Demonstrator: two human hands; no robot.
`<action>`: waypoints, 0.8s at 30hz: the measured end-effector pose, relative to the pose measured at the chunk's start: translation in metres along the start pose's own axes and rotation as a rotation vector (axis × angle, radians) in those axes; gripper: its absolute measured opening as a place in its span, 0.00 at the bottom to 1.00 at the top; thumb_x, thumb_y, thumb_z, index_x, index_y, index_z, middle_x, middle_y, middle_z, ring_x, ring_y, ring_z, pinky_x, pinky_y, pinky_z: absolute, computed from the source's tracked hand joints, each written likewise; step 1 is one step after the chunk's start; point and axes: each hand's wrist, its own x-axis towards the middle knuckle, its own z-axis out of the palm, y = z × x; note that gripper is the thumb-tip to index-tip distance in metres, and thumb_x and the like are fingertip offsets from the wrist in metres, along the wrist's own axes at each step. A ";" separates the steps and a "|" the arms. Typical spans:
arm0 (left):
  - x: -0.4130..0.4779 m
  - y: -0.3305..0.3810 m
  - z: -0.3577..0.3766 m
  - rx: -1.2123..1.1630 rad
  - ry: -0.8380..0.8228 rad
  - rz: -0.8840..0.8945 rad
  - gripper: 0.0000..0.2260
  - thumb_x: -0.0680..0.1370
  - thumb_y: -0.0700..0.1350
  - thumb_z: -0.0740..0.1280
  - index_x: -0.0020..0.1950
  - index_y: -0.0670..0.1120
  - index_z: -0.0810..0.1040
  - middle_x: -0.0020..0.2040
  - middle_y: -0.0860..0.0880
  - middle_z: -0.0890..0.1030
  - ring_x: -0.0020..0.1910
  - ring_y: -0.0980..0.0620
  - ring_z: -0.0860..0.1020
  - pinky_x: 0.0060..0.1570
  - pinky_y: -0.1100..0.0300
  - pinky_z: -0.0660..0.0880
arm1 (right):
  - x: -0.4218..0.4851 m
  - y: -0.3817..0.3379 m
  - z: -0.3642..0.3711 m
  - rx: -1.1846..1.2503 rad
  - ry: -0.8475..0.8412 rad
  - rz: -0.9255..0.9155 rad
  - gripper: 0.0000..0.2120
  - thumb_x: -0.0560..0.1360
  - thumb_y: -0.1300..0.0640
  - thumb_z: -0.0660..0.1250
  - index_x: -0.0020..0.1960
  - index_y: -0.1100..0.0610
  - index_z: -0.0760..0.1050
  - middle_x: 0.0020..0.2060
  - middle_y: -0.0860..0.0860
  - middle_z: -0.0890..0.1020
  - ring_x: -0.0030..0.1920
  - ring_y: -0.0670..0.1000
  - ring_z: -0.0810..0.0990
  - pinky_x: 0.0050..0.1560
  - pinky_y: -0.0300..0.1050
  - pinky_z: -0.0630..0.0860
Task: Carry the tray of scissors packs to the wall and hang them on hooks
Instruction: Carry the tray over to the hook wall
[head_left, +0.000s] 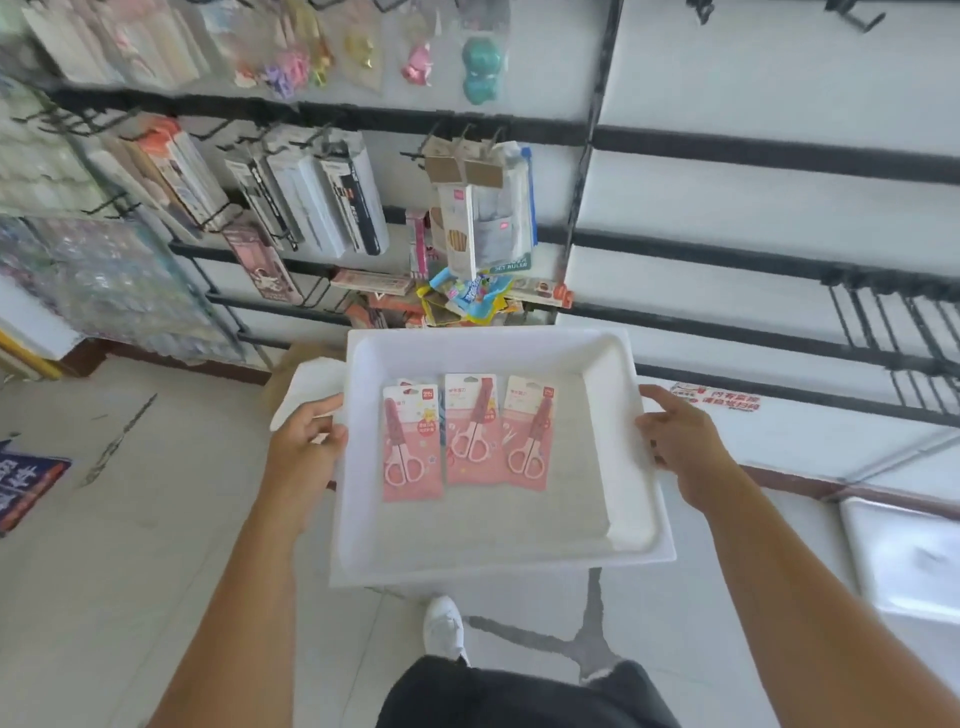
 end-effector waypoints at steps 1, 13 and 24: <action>0.020 0.003 0.004 0.026 -0.032 0.005 0.15 0.80 0.37 0.64 0.57 0.56 0.79 0.56 0.46 0.82 0.54 0.49 0.79 0.47 0.59 0.73 | 0.006 -0.001 0.004 -0.012 0.033 0.001 0.22 0.79 0.67 0.60 0.51 0.40 0.80 0.44 0.53 0.84 0.43 0.55 0.78 0.49 0.50 0.76; 0.125 0.008 0.083 0.228 -0.188 -0.102 0.15 0.80 0.36 0.64 0.64 0.50 0.77 0.55 0.44 0.80 0.49 0.53 0.80 0.36 0.64 0.71 | 0.079 0.032 0.009 0.011 0.148 0.176 0.24 0.80 0.69 0.58 0.52 0.42 0.80 0.36 0.52 0.77 0.38 0.53 0.75 0.47 0.50 0.74; 0.165 -0.036 0.122 0.285 -0.214 -0.299 0.16 0.79 0.34 0.62 0.61 0.53 0.75 0.55 0.45 0.80 0.45 0.51 0.79 0.35 0.59 0.74 | 0.143 0.065 0.032 0.004 0.164 0.300 0.23 0.79 0.69 0.55 0.63 0.50 0.80 0.39 0.53 0.76 0.32 0.51 0.72 0.28 0.33 0.71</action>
